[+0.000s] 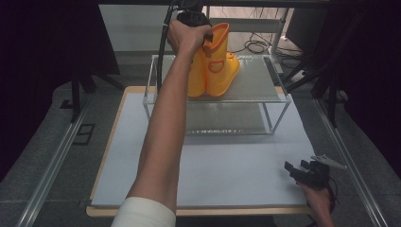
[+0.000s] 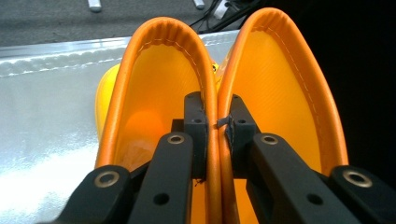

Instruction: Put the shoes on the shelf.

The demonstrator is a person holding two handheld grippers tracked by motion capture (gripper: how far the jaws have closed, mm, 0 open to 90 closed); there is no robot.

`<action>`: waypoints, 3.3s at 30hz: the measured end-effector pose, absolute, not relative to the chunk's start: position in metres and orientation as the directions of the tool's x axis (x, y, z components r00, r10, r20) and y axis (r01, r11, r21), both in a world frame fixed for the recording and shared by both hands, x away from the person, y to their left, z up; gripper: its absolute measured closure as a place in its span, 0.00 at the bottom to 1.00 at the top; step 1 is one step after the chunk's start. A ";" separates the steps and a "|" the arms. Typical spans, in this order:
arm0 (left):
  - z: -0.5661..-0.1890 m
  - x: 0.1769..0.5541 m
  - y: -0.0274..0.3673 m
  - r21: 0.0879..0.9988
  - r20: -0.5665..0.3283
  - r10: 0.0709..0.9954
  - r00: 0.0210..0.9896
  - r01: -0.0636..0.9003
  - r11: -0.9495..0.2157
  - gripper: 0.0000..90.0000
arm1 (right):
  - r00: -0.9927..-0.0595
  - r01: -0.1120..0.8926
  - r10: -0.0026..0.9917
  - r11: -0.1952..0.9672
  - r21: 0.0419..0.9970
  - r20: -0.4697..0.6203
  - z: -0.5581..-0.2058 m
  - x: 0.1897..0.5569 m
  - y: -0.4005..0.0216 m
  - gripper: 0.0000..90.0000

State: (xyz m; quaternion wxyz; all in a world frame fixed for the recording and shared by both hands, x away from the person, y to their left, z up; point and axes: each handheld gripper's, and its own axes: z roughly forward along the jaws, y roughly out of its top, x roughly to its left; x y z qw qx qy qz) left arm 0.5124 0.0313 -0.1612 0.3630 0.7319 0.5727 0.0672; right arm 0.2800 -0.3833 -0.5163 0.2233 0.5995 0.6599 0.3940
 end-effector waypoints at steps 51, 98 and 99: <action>-0.140 0.416 0.094 0.783 -0.239 0.791 0.563 0.594 -0.186 0.97 | -0.184 0.610 0.969 -0.020 0.792 0.167 -0.512 0.276 -0.379 0.27; -0.306 0.472 0.107 0.658 -0.272 0.818 0.507 0.718 -0.227 1.00 | -0.182 0.622 0.971 -0.006 0.783 0.153 -0.517 0.278 -0.380 0.28; -0.305 0.469 0.103 0.663 -0.272 0.815 0.511 0.713 -0.226 1.00 | -0.182 0.623 0.971 -0.007 0.783 0.153 -0.518 0.278 -0.380 0.28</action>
